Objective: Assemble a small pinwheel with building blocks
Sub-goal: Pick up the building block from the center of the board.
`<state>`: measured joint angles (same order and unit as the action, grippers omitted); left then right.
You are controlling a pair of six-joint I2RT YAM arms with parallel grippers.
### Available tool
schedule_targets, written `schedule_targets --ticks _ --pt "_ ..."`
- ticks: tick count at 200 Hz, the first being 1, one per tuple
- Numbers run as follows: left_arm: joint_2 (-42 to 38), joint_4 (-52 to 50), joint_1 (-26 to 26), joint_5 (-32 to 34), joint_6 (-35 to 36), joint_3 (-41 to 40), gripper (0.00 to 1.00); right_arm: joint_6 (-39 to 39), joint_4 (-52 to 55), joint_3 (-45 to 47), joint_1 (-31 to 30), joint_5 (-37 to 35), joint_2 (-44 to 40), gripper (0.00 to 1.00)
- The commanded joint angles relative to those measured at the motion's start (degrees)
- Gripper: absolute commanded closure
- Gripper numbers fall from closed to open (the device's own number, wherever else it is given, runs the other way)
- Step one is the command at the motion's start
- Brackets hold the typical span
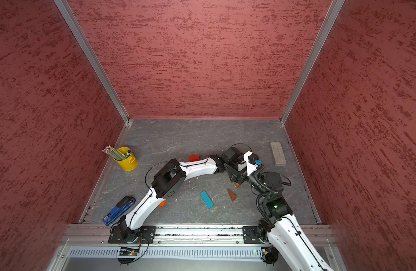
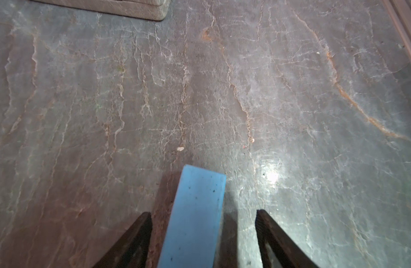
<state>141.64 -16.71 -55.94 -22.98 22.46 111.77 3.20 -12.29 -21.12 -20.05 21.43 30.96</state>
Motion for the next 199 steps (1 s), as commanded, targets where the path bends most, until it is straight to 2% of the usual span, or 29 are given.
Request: schedule_targets --ticks 1,30,49,83,137,155,199 --pt "1.8 -3.3 0.0 1.0 0.8 2.1 0.34 0.4 -1.4 0.4 -0.2 0.2 -0.5 0.01" --pt "1.6 -3.8 0.3 0.9 0.6 1.8 0.44 0.3 -1.3 0.4 -0.2 0.2 -0.4 0.01" --pt "1.1 -3.1 1.0 0.2 -0.3 1.0 0.57 0.3 -1.4 0.5 -0.2 0.0 -0.4 0.01" --pt "-2.4 4.1 2.9 -2.7 -3.4 -5.2 0.71 0.4 -1.3 0.5 -0.2 -0.1 -0.3 0.01" --pt "-10.4 15.9 8.0 -7.9 -11.0 -16.4 0.77 0.2 -1.0 0.4 -0.2 -1.1 -0.2 0.01" --pt "-15.6 16.5 9.1 -7.0 -7.5 -21.1 0.78 0.3 -0.7 0.2 -0.2 -1.8 0.1 0.01" --pt "-30.0 8.5 14.7 -5.5 -1.0 -31.1 0.78 -0.2 1.0 -1.2 -0.3 -2.3 5.9 0.02"
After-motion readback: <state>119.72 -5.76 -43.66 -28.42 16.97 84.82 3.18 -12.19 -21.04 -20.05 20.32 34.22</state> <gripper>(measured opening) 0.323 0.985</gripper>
